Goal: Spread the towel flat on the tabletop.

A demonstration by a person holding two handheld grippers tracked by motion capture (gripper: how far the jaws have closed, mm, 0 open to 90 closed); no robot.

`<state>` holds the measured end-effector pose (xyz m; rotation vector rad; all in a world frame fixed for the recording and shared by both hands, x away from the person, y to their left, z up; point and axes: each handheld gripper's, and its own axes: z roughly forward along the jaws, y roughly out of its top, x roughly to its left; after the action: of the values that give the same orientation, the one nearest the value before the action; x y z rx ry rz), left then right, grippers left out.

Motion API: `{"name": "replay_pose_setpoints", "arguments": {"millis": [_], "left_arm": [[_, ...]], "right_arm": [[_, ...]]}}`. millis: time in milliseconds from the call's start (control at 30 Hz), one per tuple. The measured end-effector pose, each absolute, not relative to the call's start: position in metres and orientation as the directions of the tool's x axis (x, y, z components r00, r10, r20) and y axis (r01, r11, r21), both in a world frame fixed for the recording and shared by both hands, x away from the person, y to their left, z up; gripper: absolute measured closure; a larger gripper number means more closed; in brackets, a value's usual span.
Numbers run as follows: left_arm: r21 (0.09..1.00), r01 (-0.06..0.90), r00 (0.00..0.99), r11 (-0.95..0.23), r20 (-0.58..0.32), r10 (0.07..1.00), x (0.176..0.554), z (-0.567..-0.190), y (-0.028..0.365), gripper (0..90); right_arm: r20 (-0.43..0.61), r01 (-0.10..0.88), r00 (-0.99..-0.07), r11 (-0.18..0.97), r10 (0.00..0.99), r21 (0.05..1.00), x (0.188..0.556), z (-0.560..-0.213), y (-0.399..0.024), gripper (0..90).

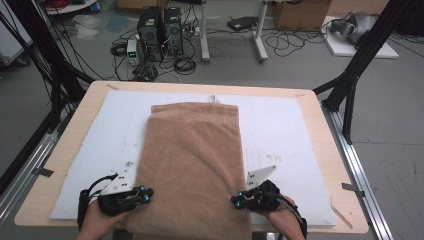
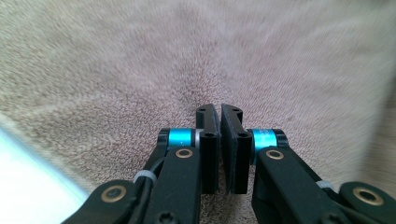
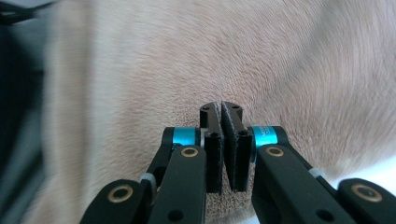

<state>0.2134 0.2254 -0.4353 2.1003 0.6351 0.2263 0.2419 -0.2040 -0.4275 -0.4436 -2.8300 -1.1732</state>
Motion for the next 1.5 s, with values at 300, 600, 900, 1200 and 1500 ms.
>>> {"name": "replay_pose_setpoints", "arguments": {"millis": [300, 600, 900, 1200, 1500], "left_arm": [[0.797, 0.386, 0.824, -0.465, -0.072, 0.561, 0.224, -0.438, 0.225, 59.1], [0.796, 0.376, 0.82, -0.475, -0.048, 0.57, 0.22, -0.449, 0.227, 88.1], [0.797, 0.397, 0.813, -0.456, -0.074, 0.578, 0.207, -0.449, 0.241, 89.4], [0.822, 0.392, 0.809, -0.412, -0.095, 0.58, 0.214, -0.435, 0.237, 75.2], [0.846, 0.388, 0.793, -0.366, -0.104, 0.6, 0.24, -0.417, 0.231, 54.6]], "right_arm": [[0.084, 0.318, -0.924, 0.63, 0.372, 0.708, 0.255, -0.418, -0.215, 68.8], [0.127, 0.386, -0.898, 0.613, 0.422, 0.689, 0.279, -0.441, -0.214, 87.2], [0.138, 0.358, -0.921, 0.652, 0.363, 0.669, 0.259, -0.437, -0.215, 88.7], [0.18, 0.381, -0.909, 0.571, 0.377, 0.727, 0.267, -0.427, -0.226, 74.9], [0.214, 0.425, -0.875, 0.476, 0.434, 0.77, 0.293, -0.417, -0.226, 51.7]]}}
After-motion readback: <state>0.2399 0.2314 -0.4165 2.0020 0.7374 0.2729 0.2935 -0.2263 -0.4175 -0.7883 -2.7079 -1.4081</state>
